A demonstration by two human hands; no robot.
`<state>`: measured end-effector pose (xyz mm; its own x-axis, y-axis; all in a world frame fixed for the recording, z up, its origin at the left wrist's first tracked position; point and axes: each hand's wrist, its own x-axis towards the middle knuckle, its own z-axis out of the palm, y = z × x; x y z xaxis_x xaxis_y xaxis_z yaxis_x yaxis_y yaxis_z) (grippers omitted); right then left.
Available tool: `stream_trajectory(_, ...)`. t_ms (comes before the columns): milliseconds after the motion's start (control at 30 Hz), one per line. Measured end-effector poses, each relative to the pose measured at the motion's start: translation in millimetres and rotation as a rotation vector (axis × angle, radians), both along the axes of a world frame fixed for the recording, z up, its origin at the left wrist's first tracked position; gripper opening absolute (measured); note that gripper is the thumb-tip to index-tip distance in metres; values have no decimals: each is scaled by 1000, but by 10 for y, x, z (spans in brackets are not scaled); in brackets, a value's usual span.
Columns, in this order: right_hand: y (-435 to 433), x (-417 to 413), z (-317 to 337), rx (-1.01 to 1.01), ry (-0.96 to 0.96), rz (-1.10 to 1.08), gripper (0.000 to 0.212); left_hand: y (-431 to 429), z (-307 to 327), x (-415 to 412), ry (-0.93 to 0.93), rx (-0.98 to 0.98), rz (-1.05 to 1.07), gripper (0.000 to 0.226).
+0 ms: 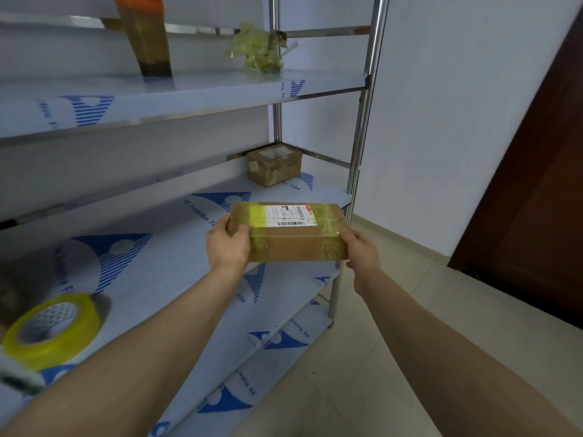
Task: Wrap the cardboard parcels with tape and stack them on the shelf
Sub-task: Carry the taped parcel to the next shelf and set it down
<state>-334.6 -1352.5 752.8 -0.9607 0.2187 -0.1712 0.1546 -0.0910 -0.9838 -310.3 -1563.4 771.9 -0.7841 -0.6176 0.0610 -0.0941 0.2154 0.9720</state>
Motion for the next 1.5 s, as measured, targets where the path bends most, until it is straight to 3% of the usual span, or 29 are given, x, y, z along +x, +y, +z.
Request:
stream_trajectory(133,91,-652,2,25,20,25,4,89,-45,-664,1,32,29,29)
stream_trajectory(233,129,-1176,45,82,21,39,13,134,-71,-1193,-4,66,49,22)
stream_trajectory(333,170,-1661,60,181,39,46,4,158,-105,-1628,-22,77,93,19)
stream_trajectory(500,211,-2326,-39,265,30,103,23,251,-165,-2133,-71,48,127,12)
stream_trajectory(967,53,-3877,-368,337,22,244,15,446,-591,-3221,-115,120,357,29)
stream_trajectory(1100,103,-4234,-442,283,19,298,13,620,-617,-3501,-106,176,433,22)
stream_trajectory(1200,195,-4501,-482,264,3,323,18,754,-613,-3723,-143,211,476,35)
stream_trajectory(1300,244,-4692,-548,300,-5,373,5,821,-633,-3892,-142,229,499,32)
stream_trajectory(1433,238,-4847,-557,245,-1,398,20,933,-675,-4047,-148,217,557,26)
stream_trajectory(1500,235,-4919,-548,230,14,411,22,975,-683,-4119,-140,222,608,36)
